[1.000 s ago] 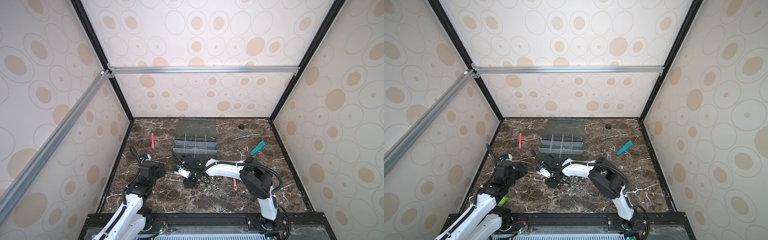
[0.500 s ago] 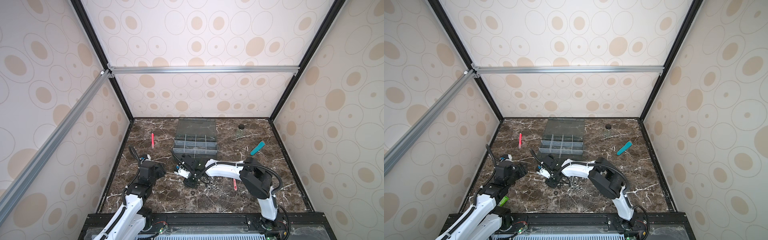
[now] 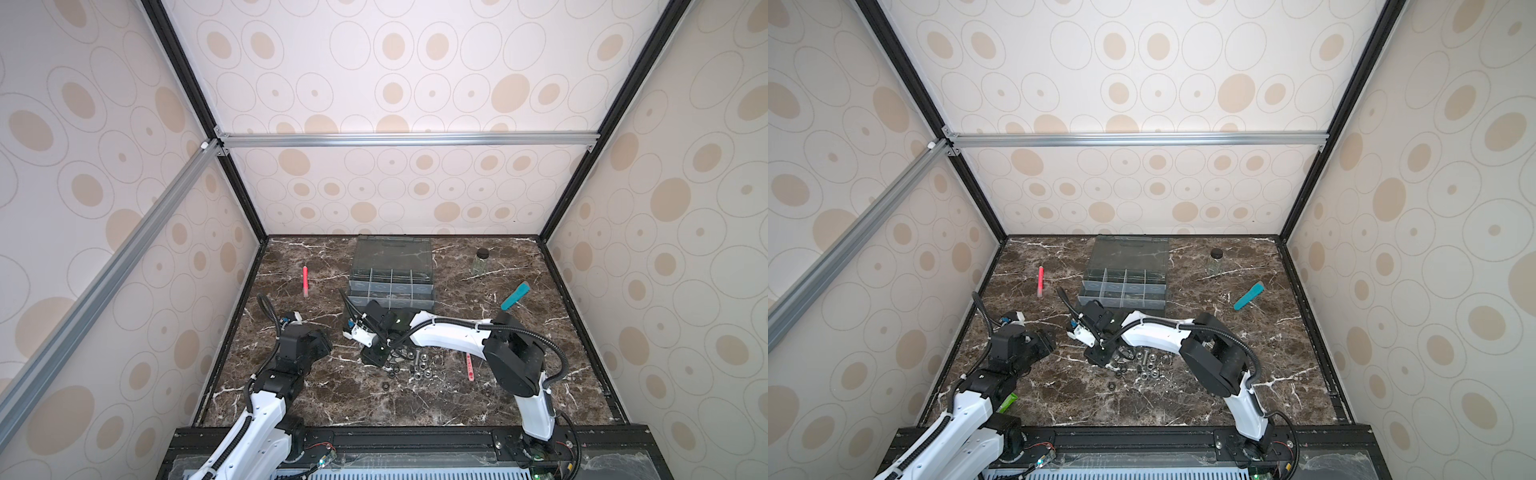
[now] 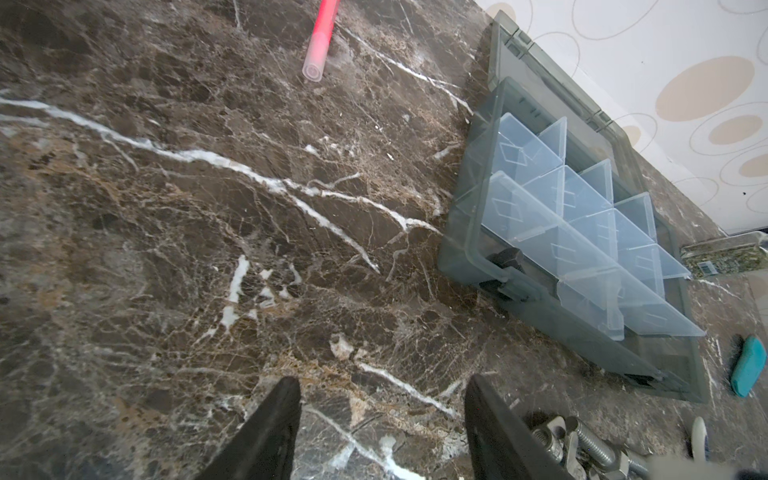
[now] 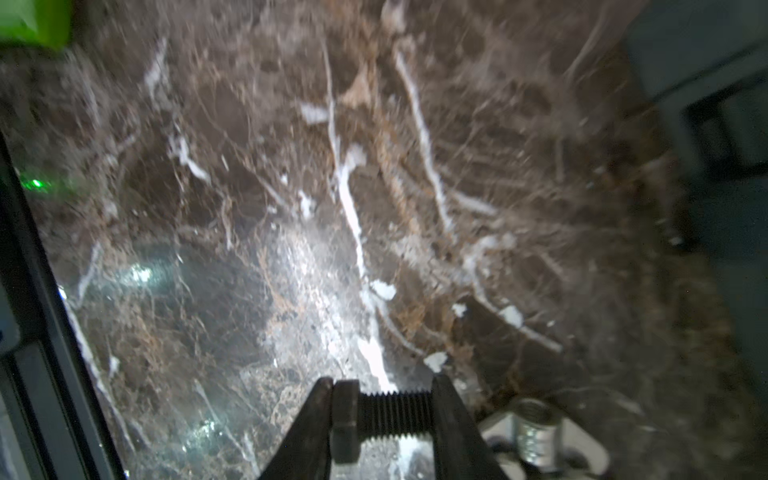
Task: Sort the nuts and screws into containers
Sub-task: 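Carry the black bolt with the right gripper over the box and release it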
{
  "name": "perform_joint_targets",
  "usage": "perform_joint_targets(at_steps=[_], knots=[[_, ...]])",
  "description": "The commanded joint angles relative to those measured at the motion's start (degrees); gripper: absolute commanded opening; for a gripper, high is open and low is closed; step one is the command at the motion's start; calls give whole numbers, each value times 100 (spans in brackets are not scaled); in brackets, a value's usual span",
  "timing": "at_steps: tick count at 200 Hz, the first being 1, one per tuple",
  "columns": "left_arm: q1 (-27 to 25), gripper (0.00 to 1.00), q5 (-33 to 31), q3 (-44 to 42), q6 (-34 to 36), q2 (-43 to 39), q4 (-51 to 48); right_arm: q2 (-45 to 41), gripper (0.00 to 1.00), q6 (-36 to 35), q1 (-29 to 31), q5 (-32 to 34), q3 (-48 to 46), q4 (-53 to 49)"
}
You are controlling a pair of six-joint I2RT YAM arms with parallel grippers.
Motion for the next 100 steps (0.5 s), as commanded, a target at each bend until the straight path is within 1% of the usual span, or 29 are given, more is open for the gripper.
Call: perform_joint_targets(at_steps=[1, 31, 57, 100], knots=[[48, 63, 115, -71, -85, -73, 155, 50, 34, 71, -318, 33, 498, -17], [48, 63, 314, -230, -123, -32, 381, 335, 34, 280, -596, 434, 1093, -2], [48, 64, 379, -260, -24, 64, 484, 666, 34, 453, -747, 1048, 1524, 61], [48, 64, 499, -261, 118, 224, 592, 1273, 34, 797, -886, 1577, 2221, -214]])
